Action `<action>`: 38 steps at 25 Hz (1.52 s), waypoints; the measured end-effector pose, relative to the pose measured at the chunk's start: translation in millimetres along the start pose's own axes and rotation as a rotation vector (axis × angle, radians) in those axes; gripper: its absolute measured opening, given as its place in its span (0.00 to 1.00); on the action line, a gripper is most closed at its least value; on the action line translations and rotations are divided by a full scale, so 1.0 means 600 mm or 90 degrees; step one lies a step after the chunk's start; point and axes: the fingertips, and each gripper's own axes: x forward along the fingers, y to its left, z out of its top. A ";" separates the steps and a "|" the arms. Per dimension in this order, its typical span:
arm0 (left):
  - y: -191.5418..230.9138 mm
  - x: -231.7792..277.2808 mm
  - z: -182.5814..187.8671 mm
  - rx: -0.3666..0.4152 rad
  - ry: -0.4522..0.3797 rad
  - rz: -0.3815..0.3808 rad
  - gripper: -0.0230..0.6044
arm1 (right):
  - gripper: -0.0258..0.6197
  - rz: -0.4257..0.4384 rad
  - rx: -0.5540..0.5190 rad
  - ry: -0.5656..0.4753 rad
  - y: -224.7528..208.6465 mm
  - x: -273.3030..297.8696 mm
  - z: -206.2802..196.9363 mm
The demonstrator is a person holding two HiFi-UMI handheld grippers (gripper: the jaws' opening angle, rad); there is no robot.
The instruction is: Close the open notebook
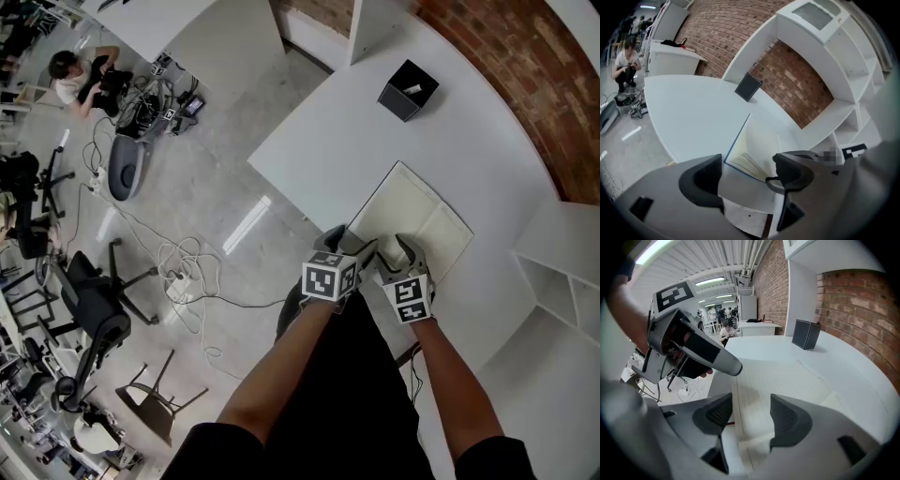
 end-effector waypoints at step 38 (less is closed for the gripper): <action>-0.029 0.012 0.016 -0.029 -0.032 -0.070 0.60 | 0.46 -0.062 -0.059 0.003 -0.002 0.004 -0.003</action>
